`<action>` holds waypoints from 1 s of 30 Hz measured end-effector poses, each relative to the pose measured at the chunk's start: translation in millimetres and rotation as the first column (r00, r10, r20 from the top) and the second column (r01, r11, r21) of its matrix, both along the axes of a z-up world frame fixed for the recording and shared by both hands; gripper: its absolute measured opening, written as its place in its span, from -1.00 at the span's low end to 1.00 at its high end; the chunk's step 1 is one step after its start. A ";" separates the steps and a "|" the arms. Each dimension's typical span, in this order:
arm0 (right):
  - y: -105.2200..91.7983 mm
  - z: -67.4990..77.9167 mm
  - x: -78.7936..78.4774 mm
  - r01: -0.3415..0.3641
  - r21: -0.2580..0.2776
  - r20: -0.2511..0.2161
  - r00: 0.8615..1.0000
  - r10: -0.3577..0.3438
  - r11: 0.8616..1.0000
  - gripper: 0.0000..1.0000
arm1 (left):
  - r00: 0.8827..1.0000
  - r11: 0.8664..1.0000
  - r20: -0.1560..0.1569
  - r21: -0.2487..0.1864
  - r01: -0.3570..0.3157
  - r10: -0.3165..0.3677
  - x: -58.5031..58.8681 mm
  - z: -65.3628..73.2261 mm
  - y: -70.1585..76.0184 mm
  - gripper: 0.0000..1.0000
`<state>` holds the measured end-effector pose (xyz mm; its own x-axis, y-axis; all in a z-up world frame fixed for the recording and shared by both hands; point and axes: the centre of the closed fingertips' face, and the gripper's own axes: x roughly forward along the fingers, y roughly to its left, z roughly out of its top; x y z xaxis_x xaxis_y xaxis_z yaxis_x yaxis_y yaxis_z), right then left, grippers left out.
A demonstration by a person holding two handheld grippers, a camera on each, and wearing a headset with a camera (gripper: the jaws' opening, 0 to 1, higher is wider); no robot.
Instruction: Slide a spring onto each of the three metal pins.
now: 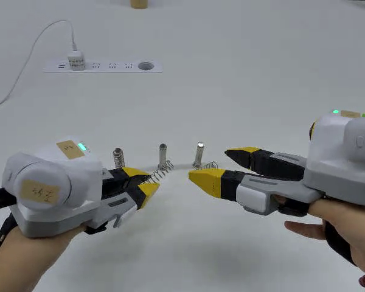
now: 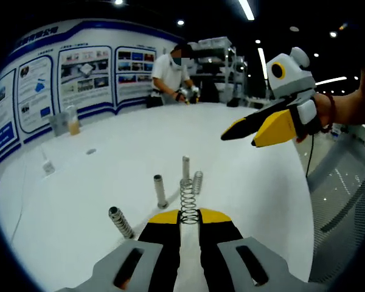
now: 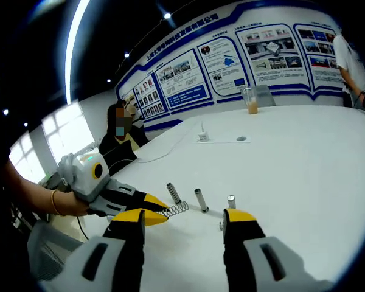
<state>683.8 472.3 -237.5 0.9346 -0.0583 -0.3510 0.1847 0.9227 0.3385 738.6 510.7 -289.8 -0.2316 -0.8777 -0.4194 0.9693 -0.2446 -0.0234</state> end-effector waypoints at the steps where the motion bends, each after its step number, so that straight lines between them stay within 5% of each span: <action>1: 0.3 0.7 1.3 0.001 0.007 0.002 1.000 -0.001 1.000 0.03 | 1.000 1.000 -0.005 -0.008 -0.001 0.001 -0.6 1.9 0.8 -0.81; 9: 11.3 6.8 16.6 -0.016 0.110 0.047 0.999 0.010 0.994 -0.10 | 0.996 0.996 -0.087 -0.083 -0.016 0.009 -6.3 20.2 5.8 -0.80; 15: 10.9 8.1 26.0 -0.004 0.151 0.060 0.998 -0.005 0.989 -0.16 | 0.994 0.993 -0.103 -0.115 -0.035 0.024 -7.3 28.9 8.6 -0.80; 30: 23.1 17.2 42.7 -0.017 0.319 0.126 0.992 -0.025 0.948 -0.42 | 0.992 0.978 -0.123 -0.204 -0.044 0.019 -13.5 55.0 11.8 -0.80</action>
<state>726.5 495.3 -220.3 0.9725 0.0334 -0.2306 0.1246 0.7617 0.6358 725.1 522.5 -234.8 -0.2402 -0.9499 -0.2001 0.9698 -0.2257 -0.0924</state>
